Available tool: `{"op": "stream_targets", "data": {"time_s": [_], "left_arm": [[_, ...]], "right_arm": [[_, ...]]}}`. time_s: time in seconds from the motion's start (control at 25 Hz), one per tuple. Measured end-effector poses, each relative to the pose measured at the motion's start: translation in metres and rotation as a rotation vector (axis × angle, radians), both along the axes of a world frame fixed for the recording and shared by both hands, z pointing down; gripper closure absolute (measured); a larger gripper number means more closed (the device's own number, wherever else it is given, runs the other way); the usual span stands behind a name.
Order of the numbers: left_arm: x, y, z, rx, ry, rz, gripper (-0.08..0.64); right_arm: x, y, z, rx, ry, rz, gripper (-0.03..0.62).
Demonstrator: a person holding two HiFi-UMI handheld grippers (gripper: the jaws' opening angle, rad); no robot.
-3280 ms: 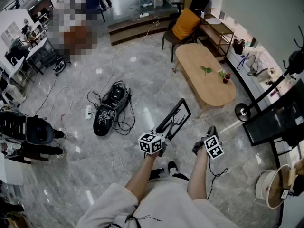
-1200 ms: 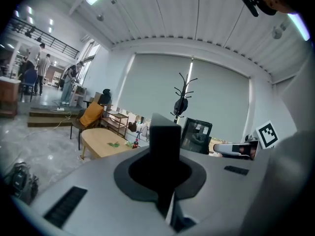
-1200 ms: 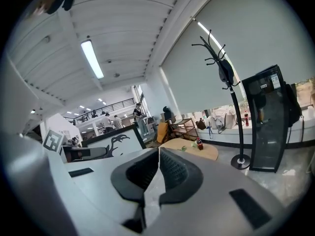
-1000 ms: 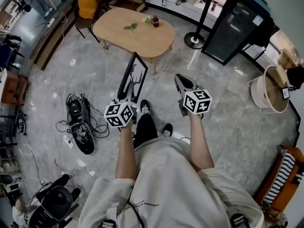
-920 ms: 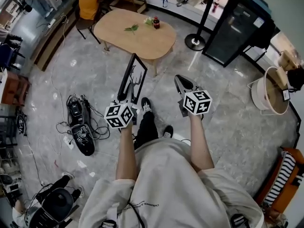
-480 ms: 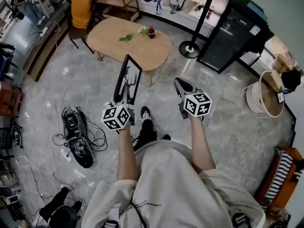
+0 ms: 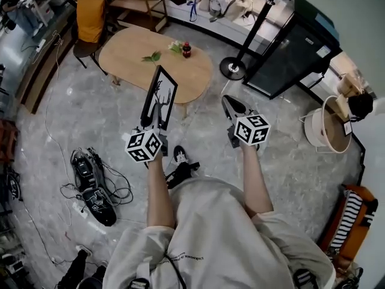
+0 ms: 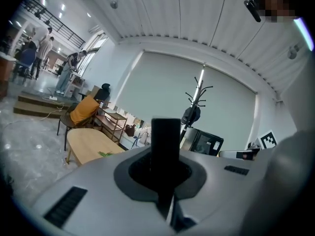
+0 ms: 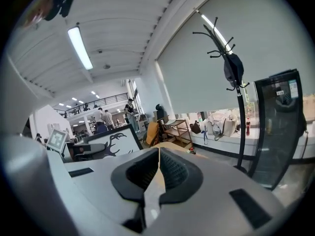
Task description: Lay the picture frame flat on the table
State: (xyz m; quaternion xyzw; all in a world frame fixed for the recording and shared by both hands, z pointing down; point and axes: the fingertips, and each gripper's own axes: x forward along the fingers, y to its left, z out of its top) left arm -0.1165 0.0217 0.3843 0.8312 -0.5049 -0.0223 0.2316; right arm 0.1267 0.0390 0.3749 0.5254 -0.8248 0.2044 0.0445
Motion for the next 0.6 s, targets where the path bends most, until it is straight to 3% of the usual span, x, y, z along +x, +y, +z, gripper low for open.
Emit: {"op": "stream_targets", "data": {"time_s": [0.16,0.4,0.6], "left_arm": [[-0.019,-0.046,0.007,-0.019,-0.002,0.007,0.534],[-0.054,-0.104,0.013,-0.03,-0.023,0.015,0.534],[-0.074,-0.138,0.039,-0.058,-0.018,0.027,0.534]], "right_arm": [[-0.031,-0.04,0.001,0.024,0.113,-0.047,0.557],[-0.066,-0.089,0.014,-0.009,0.081,-0.019,0.557],[-0.076,-0.111,0.023,0.053,0.248,-0.012,0.557]]}}
